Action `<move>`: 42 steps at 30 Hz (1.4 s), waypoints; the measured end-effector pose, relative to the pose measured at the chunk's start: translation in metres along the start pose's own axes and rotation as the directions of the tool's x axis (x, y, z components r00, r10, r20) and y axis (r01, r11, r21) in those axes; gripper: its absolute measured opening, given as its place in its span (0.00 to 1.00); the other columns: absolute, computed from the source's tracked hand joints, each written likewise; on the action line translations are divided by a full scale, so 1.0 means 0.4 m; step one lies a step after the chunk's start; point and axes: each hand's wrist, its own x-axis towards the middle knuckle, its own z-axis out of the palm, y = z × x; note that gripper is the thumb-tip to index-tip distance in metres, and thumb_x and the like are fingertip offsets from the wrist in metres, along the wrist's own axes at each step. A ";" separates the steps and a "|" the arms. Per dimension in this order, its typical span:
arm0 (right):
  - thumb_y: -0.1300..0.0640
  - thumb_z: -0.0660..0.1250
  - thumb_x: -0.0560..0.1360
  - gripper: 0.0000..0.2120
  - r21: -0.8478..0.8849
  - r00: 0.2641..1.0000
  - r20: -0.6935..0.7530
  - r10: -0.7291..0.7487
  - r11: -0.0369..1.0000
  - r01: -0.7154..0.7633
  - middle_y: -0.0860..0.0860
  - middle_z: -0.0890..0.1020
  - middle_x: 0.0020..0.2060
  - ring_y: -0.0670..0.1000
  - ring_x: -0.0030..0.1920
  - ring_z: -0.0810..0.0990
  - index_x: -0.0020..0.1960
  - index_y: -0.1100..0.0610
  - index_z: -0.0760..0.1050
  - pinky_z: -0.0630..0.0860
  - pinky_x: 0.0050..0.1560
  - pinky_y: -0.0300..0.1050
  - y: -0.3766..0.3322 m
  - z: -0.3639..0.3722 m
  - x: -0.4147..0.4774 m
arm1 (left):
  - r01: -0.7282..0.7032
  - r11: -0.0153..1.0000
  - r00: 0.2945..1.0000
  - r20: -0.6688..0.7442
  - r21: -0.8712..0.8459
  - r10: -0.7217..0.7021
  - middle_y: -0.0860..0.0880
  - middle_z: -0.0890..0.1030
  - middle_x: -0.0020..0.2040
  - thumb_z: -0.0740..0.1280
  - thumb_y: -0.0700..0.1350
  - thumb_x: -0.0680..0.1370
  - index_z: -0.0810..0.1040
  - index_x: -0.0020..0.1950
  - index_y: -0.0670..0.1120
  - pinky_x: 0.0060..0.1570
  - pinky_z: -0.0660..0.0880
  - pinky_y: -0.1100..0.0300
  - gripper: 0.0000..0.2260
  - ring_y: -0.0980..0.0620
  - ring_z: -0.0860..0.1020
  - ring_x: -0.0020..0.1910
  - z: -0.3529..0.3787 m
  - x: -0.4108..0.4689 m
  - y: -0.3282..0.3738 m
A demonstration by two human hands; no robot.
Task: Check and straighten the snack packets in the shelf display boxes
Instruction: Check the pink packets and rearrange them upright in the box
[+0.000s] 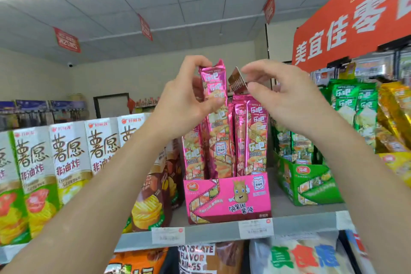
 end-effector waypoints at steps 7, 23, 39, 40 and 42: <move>0.52 0.55 0.81 0.15 -0.261 0.807 0.549 0.218 0.962 -0.082 0.43 0.75 0.57 0.45 0.55 0.73 0.66 0.48 0.70 0.67 0.50 0.42 0.041 0.047 0.139 | 0.039 0.924 0.944 0.289 0.379 -0.159 0.56 0.76 0.51 0.79 0.57 0.65 0.73 0.56 0.52 0.51 0.72 0.57 0.25 0.52 0.74 0.53 0.007 0.057 -0.050; 0.34 0.64 0.70 0.19 -0.287 0.788 0.607 0.101 0.953 0.099 0.43 0.78 0.39 0.43 0.38 0.76 0.49 0.47 0.68 0.71 0.40 0.45 0.031 0.048 0.146 | -0.026 0.974 0.908 0.413 0.223 -0.070 0.58 0.75 0.39 0.80 0.60 0.61 0.63 0.50 0.54 0.35 0.67 0.67 0.31 0.64 0.74 0.37 0.043 0.070 -0.035; 0.33 0.53 0.73 0.23 -0.408 0.895 0.444 0.045 0.899 0.157 0.43 0.78 0.41 0.41 0.40 0.74 0.54 0.44 0.79 0.72 0.42 0.46 0.088 0.032 0.062 | -0.102 0.824 0.872 0.450 0.557 -0.196 0.50 0.79 0.63 0.68 0.42 0.75 0.76 0.68 0.49 0.58 0.76 0.54 0.20 0.49 0.78 0.59 0.068 0.149 -0.082; 0.34 0.55 0.74 0.21 -0.402 0.893 0.447 0.043 0.902 0.157 0.43 0.79 0.39 0.41 0.37 0.75 0.53 0.44 0.79 0.72 0.39 0.45 0.087 0.032 0.063 | -0.125 0.806 0.867 0.459 0.578 -0.195 0.49 0.79 0.64 0.68 0.42 0.75 0.74 0.69 0.48 0.59 0.76 0.51 0.21 0.48 0.77 0.60 0.081 0.156 -0.086; 0.34 0.58 0.75 0.18 -0.379 0.894 0.446 0.041 0.913 0.147 0.43 0.79 0.33 0.40 0.31 0.75 0.51 0.44 0.79 0.69 0.33 0.43 0.084 0.032 0.064 | -0.148 0.789 0.852 0.483 0.596 -0.205 0.48 0.81 0.60 0.68 0.46 0.76 0.77 0.65 0.48 0.55 0.77 0.50 0.18 0.47 0.79 0.56 0.099 0.166 -0.091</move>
